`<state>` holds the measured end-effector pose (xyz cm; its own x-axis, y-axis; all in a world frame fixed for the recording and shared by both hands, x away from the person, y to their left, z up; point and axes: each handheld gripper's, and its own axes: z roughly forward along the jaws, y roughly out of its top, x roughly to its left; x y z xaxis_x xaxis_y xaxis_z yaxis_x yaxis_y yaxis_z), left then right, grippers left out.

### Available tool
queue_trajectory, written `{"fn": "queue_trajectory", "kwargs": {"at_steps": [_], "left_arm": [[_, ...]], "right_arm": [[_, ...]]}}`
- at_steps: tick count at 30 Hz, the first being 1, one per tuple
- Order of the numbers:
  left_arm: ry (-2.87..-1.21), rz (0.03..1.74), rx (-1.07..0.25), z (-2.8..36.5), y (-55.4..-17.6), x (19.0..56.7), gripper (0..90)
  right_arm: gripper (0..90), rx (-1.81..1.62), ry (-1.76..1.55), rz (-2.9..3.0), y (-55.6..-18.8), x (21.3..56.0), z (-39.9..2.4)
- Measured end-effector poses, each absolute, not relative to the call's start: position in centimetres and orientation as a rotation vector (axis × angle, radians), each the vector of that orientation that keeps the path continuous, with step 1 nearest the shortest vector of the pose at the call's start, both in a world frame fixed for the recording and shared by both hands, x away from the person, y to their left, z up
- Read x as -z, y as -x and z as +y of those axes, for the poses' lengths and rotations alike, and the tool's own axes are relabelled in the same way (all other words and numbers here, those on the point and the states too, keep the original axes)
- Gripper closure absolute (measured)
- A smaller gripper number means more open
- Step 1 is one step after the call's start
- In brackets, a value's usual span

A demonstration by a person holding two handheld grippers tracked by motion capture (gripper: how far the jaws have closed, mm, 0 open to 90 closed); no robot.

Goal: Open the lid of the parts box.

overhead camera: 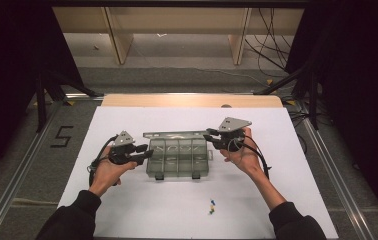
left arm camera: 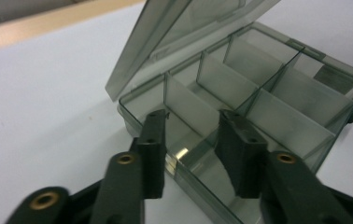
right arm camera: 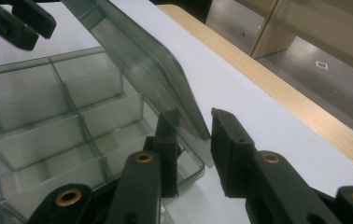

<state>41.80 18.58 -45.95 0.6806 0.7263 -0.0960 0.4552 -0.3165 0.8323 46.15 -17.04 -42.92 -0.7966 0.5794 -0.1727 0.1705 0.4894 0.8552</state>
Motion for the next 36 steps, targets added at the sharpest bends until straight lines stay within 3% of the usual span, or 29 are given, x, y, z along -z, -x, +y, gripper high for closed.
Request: {"fn": "queue_trajectory", "kwargs": {"at_steps": [4,11,21,36], "left_arm": [[-1.959,1.006,-0.308,18.1,-41.7,46.5,52.4],[-2.057,1.099,-0.184,17.7,-41.6,47.7,50.3],[-2.04,1.157,-0.146,17.7,-41.7,47.6,60.1],[-2.012,1.196,-0.153,17.4,-42.2,47.6,64.3]], "right_arm": [[75.4,-1.231,-0.67,2.321,-46.1,42.8,-17.0],[77.7,-1.222,-0.745,2.31,-46.0,42.6,-16.7],[79.7,-1.219,-0.767,2.289,-46.0,42.2,-16.7],[83.5,-1.189,-0.84,2.24,-47.2,41.6,-16.6]]}}
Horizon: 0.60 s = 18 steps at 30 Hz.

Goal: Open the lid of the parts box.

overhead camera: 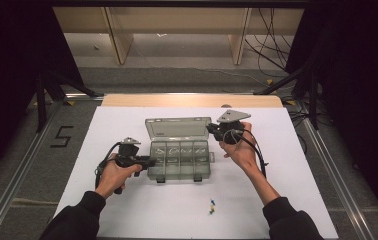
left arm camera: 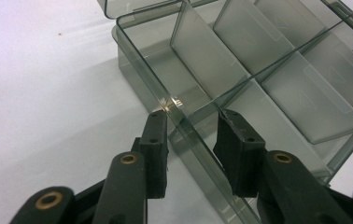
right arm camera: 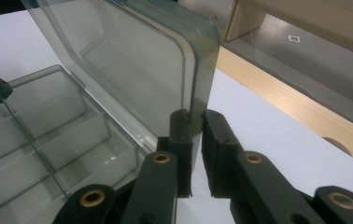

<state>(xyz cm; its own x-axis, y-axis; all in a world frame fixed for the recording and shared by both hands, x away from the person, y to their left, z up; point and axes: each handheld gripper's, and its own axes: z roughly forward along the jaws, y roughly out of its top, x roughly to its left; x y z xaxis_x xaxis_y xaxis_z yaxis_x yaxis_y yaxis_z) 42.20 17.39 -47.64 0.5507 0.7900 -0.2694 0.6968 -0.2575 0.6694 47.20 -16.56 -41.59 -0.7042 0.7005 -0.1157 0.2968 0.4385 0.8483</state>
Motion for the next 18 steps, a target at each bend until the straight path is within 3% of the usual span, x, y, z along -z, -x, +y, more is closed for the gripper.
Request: {"fn": "queue_trajectory", "kwargs": {"at_steps": [18], "left_arm": [[-2.01,1.199,-0.171,17.2,-42.4,47.7,65.3]], "right_arm": [[83.9,-1.208,-0.997,2.25,-49.0,41.2,-16.6]]}}
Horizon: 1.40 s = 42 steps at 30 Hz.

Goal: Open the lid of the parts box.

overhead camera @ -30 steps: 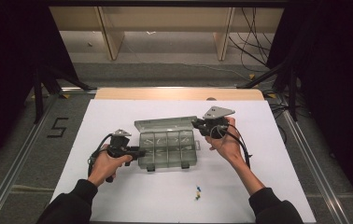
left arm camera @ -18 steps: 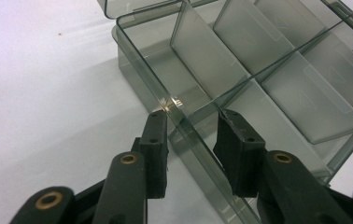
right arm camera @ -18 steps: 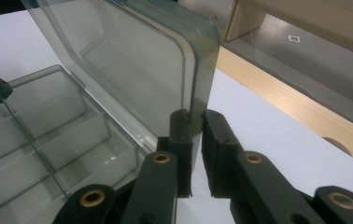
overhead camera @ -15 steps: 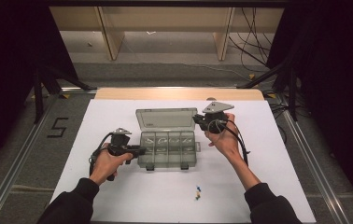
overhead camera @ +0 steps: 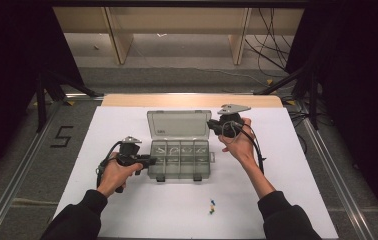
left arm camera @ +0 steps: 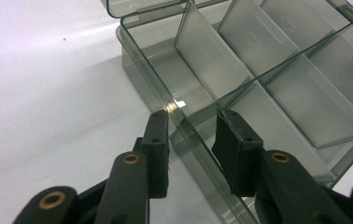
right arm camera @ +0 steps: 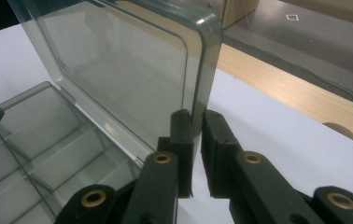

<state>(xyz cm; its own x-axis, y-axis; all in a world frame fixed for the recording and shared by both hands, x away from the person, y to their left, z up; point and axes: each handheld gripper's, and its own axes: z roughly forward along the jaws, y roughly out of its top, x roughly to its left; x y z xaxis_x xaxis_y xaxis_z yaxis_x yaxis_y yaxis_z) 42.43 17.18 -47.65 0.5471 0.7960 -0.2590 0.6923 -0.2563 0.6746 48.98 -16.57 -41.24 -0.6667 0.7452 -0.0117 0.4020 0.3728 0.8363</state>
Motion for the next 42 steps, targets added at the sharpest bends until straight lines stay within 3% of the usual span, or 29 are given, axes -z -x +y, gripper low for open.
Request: {"fn": "queue_trajectory", "kwargs": {"at_steps": [42], "left_arm": [[-2.035,1.167,-0.167,17.4,-42.5,47.6,64.0]], "right_arm": [[81.5,-1.158,-1.207,2.287,-52.5,41.0,-16.2]]}}
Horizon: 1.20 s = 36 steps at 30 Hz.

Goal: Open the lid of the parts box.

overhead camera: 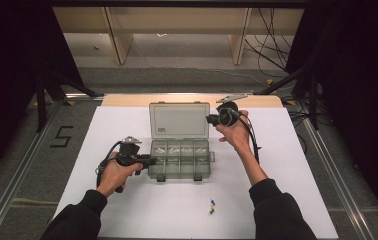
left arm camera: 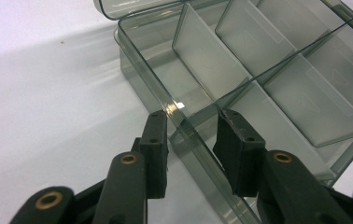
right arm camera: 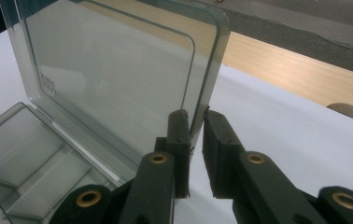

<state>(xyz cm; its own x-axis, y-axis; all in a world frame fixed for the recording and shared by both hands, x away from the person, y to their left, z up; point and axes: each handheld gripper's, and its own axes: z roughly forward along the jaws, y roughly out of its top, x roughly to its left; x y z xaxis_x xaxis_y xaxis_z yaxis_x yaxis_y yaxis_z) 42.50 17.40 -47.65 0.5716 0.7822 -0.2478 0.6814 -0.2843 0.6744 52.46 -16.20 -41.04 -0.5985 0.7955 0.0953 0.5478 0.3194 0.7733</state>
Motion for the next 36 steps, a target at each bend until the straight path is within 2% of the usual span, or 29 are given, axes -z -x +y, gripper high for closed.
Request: {"fn": "queue_trajectory", "kwargs": {"at_steps": [17,25,31,36], "left_arm": [[-2.003,1.18,-0.168,17.26,-42.47,47.77,63.8],[-2.0,1.175,-0.17,17.29,-42.46,47.81,63.6],[-2.002,1.168,-0.166,17.37,-42.42,47.82,63.0],[-2.01,1.158,-0.173,17.43,-42.4,47.8,62.7]], "right_arm": [[79.9,-1.149,-1.237,2.269,-52.77,41.32,-16.1],[76.1,-1.136,-1.235,2.268,-52.82,41.54,-16.02],[70.9,-1.113,-1.194,2.298,-52.6,41.49,-15.87],[59.8,-1.078,-1.1,2.325,-51.9,41.03,-15.4]]}}
